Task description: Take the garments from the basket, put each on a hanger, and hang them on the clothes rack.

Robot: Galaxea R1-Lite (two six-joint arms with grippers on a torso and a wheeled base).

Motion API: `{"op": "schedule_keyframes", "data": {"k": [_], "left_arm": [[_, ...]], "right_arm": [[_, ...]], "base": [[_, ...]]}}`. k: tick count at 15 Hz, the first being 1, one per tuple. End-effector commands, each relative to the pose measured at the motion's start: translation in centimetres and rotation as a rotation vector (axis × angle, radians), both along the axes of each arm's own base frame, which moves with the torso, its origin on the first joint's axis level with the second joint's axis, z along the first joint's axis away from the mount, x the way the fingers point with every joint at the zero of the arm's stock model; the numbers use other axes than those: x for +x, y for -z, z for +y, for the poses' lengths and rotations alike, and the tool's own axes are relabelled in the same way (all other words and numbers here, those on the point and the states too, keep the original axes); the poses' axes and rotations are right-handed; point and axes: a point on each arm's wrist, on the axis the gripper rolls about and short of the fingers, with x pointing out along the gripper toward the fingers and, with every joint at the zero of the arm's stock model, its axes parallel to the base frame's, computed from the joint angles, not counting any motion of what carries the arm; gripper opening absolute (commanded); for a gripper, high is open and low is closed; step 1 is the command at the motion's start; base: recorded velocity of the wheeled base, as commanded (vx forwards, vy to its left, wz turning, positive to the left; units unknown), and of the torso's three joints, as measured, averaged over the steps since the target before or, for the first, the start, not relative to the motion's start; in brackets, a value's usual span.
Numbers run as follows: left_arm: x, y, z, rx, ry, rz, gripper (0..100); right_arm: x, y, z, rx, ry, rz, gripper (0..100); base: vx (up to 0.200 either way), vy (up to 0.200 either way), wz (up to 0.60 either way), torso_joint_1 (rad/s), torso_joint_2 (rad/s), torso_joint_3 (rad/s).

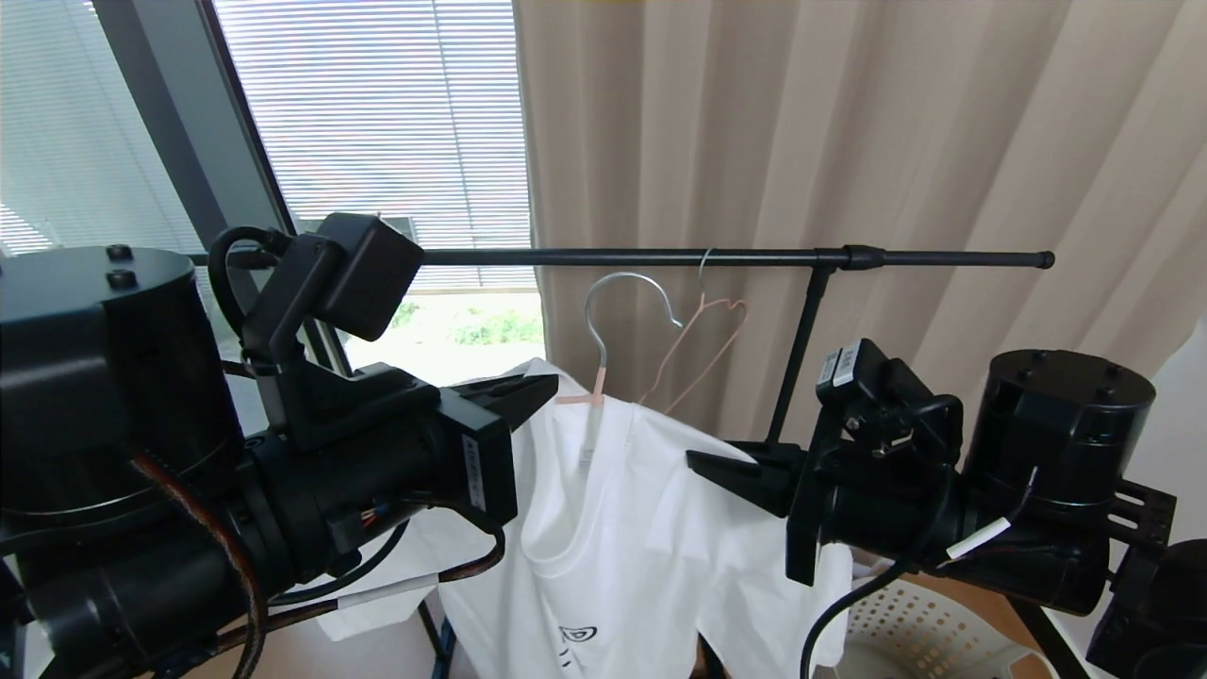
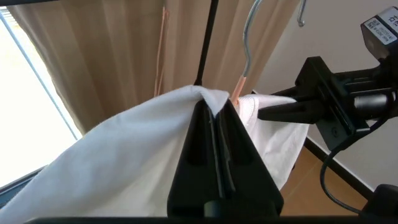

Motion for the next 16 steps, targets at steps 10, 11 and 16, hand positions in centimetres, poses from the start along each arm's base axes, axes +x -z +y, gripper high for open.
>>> {"op": "schedule_keyframes", "data": {"k": [10,11,16], "left_arm": [[0.1,0.4,-0.9,0.053,0.030,-0.024,0],[0.1,0.4,-0.9,0.059,0.032,-0.029,0],[0.1,0.8,-0.9,0.099,0.037,-0.042,100]], "right_arm": [[0.2,-0.9,-0.6,0.036,0.024,-0.031,0],[0.1,-1.0,-0.7,0.040,0.024,-0.033,0],[0.0,-1.3,-0.8,0.051,0.025,-0.037,0]], "base": [[0.000,0.000,0.00,0.000,0.00,0.000],[0.000,0.000,0.00,0.000,0.00,0.000],[0.000,0.000,0.00,0.000,0.00,0.000]]}}
